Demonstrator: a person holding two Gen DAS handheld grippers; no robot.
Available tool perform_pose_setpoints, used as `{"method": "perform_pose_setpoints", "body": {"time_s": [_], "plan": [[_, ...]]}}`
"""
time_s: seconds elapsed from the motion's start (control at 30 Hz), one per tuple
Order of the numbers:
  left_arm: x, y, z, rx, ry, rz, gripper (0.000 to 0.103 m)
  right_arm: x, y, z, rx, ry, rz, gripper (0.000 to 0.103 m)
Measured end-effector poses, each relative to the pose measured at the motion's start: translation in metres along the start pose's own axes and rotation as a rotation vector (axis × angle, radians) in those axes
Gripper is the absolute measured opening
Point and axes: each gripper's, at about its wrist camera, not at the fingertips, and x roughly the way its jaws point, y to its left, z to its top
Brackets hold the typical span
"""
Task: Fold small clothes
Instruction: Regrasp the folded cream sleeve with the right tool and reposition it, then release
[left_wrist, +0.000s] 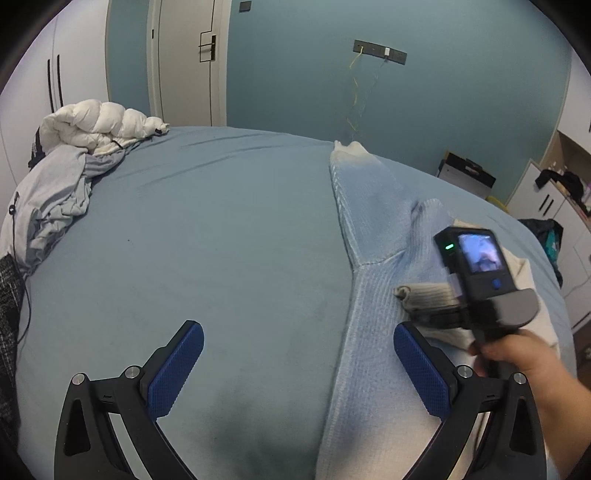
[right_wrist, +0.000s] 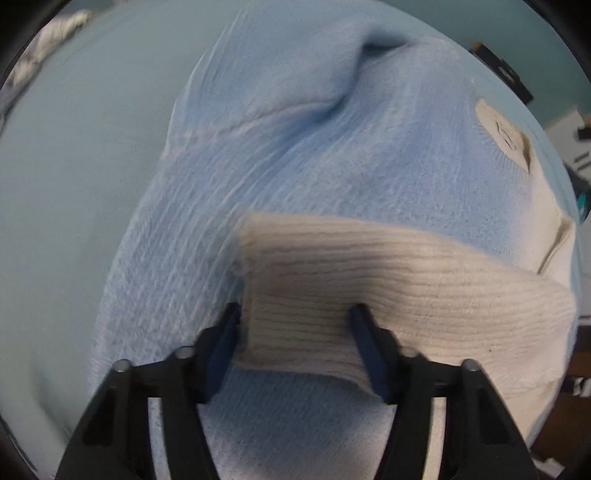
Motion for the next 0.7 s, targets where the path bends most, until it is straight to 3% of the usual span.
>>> {"method": "perform_pose_setpoints", "body": {"time_s": [0.03, 0.13, 0.27, 0.4, 0.53, 0.6, 0.7], "plan": [[0.0, 0.0, 0.001, -0.005, 0.0, -0.002, 0.103, -0.016, -0.009, -0.004, 0.01, -0.014, 0.042, 0.001], [-0.004, -0.001, 0.001, -0.011, -0.004, -0.017, 0.103, -0.075, -0.045, -0.015, 0.032, -0.128, 0.0, 0.001], [-0.012, -0.004, 0.002, -0.01, -0.021, -0.025, 0.103, -0.172, -0.134, -0.038, 0.115, -0.288, -0.074, 0.001], [-0.016, -0.007, 0.002, -0.017, -0.032, -0.036, 0.103, -0.259, -0.229, -0.076, 0.273, -0.389, -0.231, 0.001], [-0.017, -0.014, 0.001, 0.006, -0.032, -0.031, 0.103, -0.339, -0.274, -0.113, 0.41, -0.494, -0.403, 0.001], [-0.018, -0.018, 0.0, 0.018, -0.035, -0.033, 0.103, -0.362, -0.271, -0.098, 0.468, -0.548, -0.471, 0.001], [-0.019, -0.02, -0.001, 0.025, -0.038, -0.034, 0.103, -0.391, -0.302, -0.091, 0.565, -0.608, -0.603, 0.001]]}}
